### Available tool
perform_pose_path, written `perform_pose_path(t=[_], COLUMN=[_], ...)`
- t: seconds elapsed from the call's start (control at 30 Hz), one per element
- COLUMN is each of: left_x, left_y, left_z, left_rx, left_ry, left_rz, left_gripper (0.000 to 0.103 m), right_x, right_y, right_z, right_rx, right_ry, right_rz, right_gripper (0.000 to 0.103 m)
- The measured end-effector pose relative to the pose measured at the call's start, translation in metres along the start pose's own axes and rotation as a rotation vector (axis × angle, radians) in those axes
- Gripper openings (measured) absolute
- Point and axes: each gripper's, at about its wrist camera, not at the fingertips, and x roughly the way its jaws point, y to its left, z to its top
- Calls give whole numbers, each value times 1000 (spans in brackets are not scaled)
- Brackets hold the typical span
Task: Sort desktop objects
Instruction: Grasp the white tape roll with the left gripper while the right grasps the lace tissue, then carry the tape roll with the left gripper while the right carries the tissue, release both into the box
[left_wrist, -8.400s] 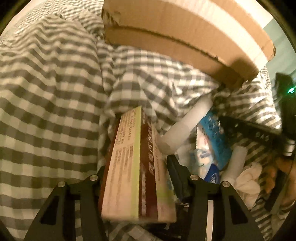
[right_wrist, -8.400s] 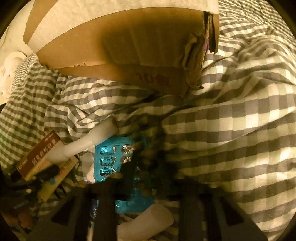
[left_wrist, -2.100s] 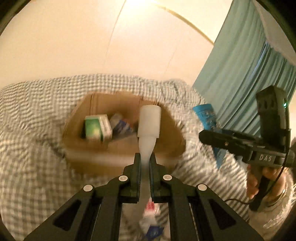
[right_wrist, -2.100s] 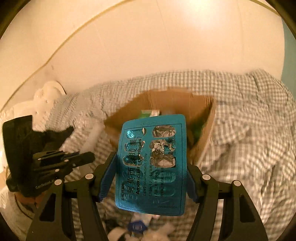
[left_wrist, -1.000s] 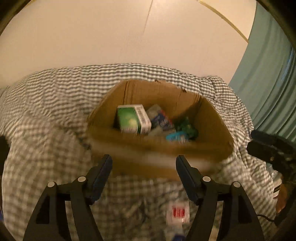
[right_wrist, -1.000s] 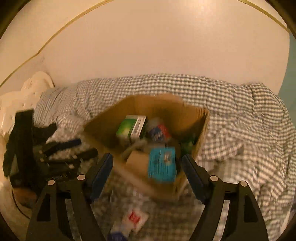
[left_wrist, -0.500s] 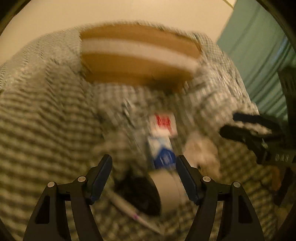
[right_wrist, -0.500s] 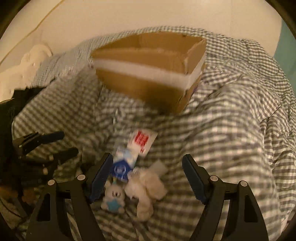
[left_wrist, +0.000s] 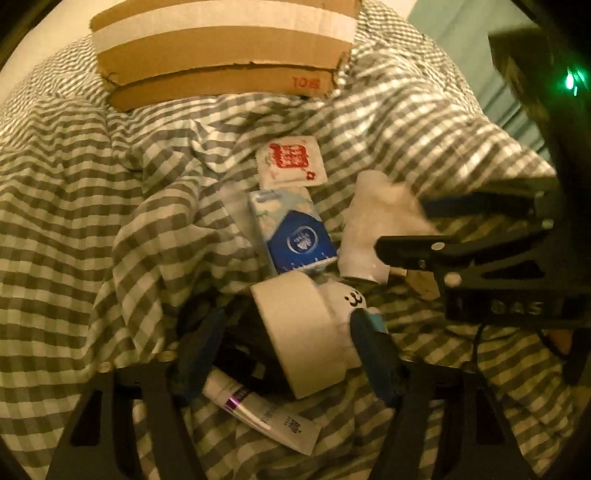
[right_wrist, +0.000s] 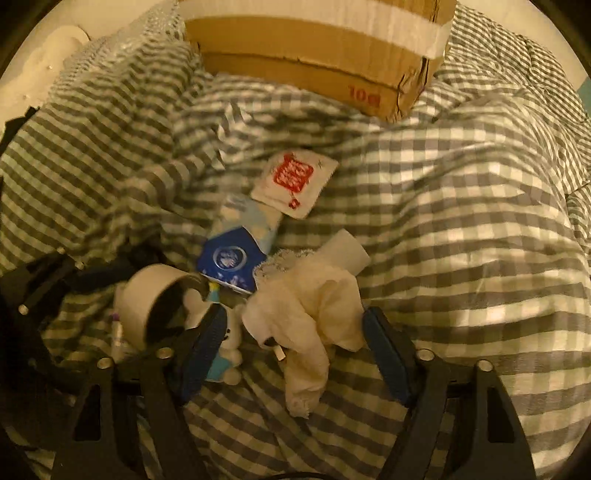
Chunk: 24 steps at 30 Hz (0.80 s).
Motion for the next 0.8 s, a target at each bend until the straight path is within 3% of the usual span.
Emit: perform_pose_path(t=[0.03, 0.07, 0.17, 0.27, 0.47, 0.8], left_x=[-3, -6, -17, -32, -64, -99], left_y=[2, 5, 9, 8, 19, 41], left_z=[0, 0, -1, 0, 7, 50], left_rx=[-8, -20, -22, -15, -64, -122], left_ry=[-8, -14, -43, -87, -174, -261], left_rz=[-12, -42, -30, -17, -70, -115], left_gripper=[42, 38, 35, 33, 33, 31], right_x=[2, 4, -2, -18, -36, -82], right_y=[0, 0, 0, -3, -7, 1], right_z=[-1, -1, -3, -1, 2, 25], right_rx=[0, -1, -3, 10, 20, -34], right_ry=[9, 17, -9, -72, -145, -310], right_rz=[9, 16, 20, 30, 46, 114], right_gripper=[41, 26, 18, 17, 17, 15])
